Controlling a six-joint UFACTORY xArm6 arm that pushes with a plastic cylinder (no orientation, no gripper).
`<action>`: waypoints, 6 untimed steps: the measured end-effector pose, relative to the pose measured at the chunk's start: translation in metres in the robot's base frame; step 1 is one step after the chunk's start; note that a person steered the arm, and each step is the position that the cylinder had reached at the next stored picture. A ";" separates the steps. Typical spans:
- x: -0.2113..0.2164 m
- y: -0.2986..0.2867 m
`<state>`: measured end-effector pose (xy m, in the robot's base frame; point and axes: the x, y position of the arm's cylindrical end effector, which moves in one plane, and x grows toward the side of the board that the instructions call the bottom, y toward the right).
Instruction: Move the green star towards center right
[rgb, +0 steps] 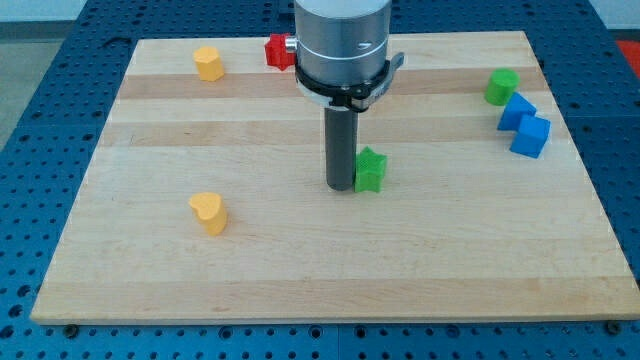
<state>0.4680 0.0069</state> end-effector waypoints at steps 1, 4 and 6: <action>-0.001 0.000; -0.030 0.004; -0.029 0.017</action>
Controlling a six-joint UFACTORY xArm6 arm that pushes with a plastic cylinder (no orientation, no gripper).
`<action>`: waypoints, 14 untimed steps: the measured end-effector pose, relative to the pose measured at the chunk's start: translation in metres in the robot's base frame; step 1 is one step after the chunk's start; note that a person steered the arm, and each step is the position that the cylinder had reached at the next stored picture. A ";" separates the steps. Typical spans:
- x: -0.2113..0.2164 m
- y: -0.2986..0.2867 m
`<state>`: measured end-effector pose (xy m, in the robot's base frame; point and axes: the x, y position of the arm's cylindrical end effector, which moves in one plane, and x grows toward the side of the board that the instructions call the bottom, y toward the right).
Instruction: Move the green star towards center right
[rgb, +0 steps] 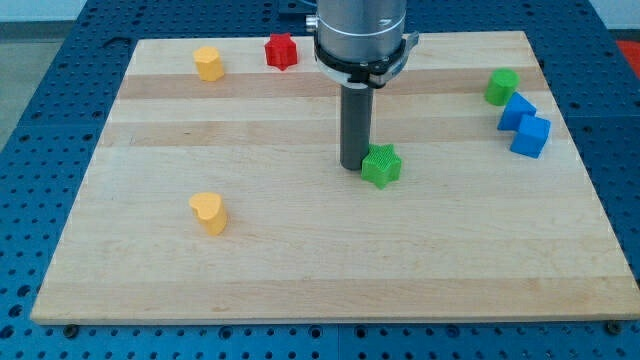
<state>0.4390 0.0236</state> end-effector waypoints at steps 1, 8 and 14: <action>0.003 0.002; 0.009 0.021; 0.038 0.047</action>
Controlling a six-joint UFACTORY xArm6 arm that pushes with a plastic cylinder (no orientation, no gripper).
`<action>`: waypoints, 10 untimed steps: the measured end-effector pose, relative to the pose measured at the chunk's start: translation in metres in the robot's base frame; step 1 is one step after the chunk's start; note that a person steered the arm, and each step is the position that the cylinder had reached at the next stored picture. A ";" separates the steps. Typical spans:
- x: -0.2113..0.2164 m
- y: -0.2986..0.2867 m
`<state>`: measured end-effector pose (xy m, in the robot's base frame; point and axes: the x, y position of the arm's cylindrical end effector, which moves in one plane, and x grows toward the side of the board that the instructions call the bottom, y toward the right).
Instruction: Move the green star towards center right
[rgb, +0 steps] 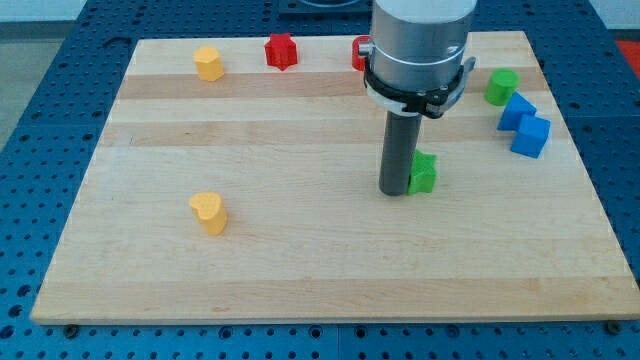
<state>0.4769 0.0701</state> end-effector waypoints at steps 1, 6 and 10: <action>0.000 0.004; -0.029 0.006; -0.017 0.019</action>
